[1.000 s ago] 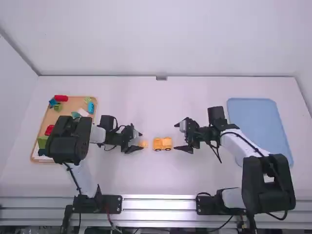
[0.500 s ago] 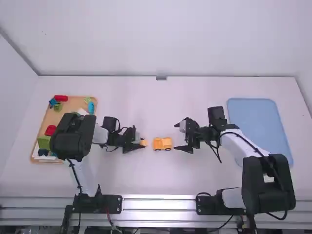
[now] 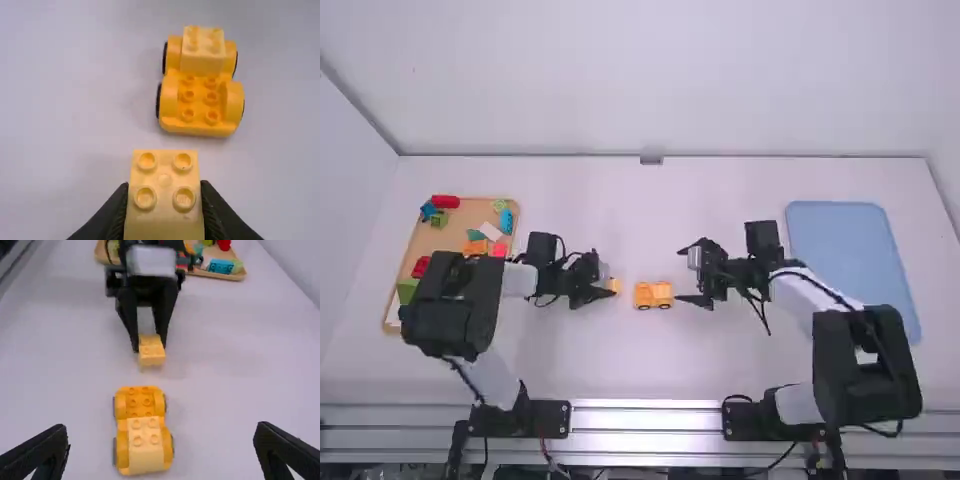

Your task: Assemble lego blocks to make yellow taxi

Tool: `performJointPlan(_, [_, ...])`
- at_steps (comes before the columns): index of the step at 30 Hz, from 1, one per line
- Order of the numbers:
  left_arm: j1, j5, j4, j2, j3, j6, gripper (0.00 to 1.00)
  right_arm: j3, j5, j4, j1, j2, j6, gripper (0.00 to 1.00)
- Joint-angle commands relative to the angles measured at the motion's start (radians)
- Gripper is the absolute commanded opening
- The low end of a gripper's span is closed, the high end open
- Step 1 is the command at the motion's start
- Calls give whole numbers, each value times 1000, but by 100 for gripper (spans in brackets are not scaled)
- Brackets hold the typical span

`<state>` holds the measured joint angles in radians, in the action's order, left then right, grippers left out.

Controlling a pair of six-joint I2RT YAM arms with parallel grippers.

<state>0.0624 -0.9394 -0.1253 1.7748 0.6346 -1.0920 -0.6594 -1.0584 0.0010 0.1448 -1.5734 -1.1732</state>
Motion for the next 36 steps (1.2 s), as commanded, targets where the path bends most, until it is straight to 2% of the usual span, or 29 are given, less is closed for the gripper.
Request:
performJointPlan(1, [44,25,9,-66,-18,30,8,61,-72,104,0,-101,98,99])
performJointPlan(2, [49,29,9,-70,-19,30,9,67,-82,128,0,-114,101,98])
performJointPlan(5, [96,37,3,-85,-24,30,10,101,-152,326,16,-241,101,98])
performJointPlan(8, [116,35,-1,-84,-24,30,9,104,-137,387,40,-303,104,99])
performJointPlan(14, [130,-4,-26,-84,-24,30,9,72,-91,423,85,-388,105,98])
performJointPlan(20, [133,-21,-48,-81,-24,82,8,-24,-50,414,133,-470,130,100])
performJointPlan(23, [136,-21,-64,-76,-25,107,8,-47,-26,399,146,-488,129,94])
performJointPlan(25, [135,-23,-72,-75,-28,113,8,-50,-22,402,151,-493,130,94])
performJointPlan(27, [136,-38,-85,-75,-39,116,9,-45,-2,404,150,-496,130,86])
performJointPlan(36, [189,-61,-185,-54,-72,129,6,-12,43,417,148,-496,135,76])
